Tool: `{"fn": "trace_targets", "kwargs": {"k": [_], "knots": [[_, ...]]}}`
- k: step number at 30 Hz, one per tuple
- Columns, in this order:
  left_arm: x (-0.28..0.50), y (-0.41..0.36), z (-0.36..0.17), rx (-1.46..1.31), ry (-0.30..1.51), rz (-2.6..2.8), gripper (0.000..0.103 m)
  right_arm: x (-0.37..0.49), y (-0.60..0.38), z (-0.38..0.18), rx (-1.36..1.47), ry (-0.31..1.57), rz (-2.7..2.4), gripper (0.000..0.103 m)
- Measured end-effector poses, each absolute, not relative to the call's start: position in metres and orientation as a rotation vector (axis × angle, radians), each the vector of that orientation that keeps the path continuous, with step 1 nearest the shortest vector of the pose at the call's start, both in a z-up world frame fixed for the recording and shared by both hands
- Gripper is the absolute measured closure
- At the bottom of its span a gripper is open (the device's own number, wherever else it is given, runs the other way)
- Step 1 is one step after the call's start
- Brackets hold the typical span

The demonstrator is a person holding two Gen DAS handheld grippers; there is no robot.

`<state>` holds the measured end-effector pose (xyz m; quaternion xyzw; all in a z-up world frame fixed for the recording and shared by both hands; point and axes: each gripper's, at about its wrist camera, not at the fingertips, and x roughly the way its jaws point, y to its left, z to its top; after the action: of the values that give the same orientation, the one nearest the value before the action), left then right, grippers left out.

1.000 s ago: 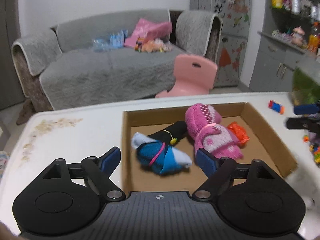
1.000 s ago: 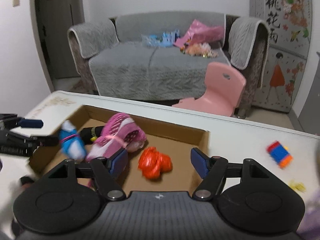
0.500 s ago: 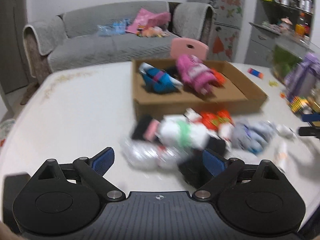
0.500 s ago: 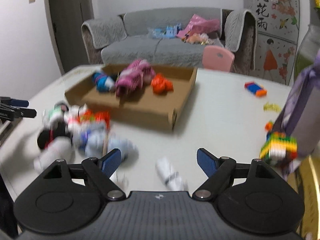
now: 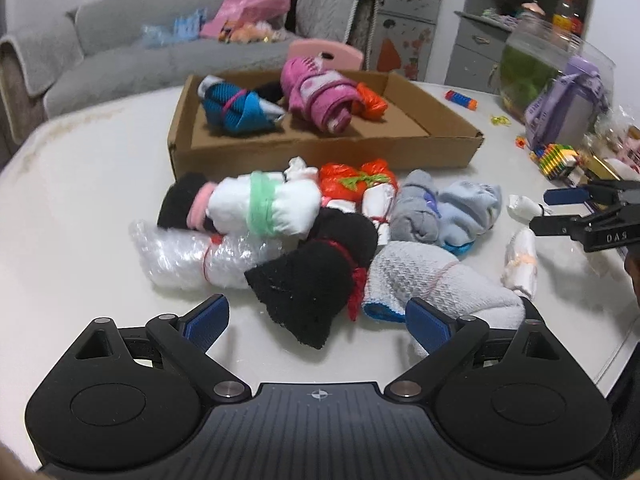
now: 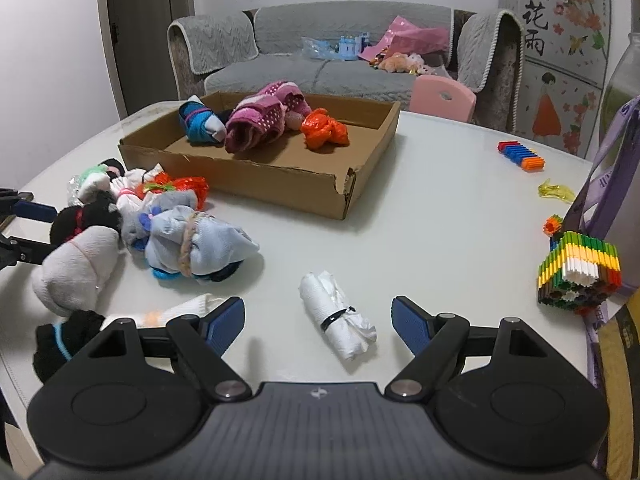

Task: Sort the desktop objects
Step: 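Move both open tools back to the sock pile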

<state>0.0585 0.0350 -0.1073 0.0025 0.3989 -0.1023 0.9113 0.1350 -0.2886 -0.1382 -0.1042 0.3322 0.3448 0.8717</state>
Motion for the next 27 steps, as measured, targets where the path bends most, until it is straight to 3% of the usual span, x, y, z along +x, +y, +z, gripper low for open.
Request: {"fn": "trace_targets", "kwargs": {"k": [20,27], "knots": [[0.095,0.05,-0.113,-0.235,0.861,-0.129,0.006,0.141,-0.286,-0.153,-0.235,0.7,0.73,0.025],[0.104,0.053,-0.111,-0.32,0.871,-0.134,0.015,0.139,-0.283,-0.15,-0.236,0.704,0.736,0.033]]}}
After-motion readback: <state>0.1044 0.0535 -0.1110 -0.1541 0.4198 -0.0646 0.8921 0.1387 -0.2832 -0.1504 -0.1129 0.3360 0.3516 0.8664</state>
